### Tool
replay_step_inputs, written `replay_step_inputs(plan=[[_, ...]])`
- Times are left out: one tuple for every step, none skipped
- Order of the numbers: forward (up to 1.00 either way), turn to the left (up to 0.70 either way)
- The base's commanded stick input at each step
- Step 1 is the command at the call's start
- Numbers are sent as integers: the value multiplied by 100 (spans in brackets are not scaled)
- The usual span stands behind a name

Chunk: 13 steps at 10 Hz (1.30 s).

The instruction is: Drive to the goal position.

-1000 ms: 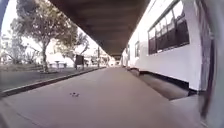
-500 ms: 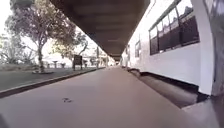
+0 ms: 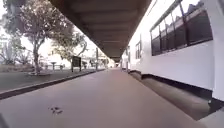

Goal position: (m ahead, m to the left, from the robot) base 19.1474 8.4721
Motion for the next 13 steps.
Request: replay_step_inputs(plan=[[70,0],[70,0],[70,0],[70,0],[70,0],[70,0],[70,0],[70,0],[70,0],[70,0],[70,0],[70,0],[70,0]])
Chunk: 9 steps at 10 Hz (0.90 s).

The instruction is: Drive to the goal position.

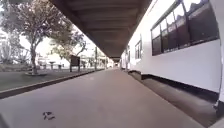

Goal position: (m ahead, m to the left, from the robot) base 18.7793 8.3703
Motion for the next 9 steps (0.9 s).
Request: replay_step_inputs(plan=[[70,0],[70,0],[70,0],[70,0],[70,0],[70,0],[70,0],[70,0],[70,0]])
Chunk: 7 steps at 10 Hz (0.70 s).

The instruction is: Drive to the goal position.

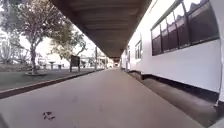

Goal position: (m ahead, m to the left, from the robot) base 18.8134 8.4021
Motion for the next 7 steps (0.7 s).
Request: replay_step_inputs(plan=[[70,0],[70,0],[70,0],[70,0],[70,0],[70,0],[70,0]])
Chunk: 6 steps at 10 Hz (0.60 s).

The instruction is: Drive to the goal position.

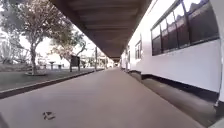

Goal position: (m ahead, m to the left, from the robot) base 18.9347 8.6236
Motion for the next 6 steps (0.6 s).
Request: replay_step_inputs(plan=[[70,0],[70,0],[70,0],[70,0],[70,0],[70,0]])
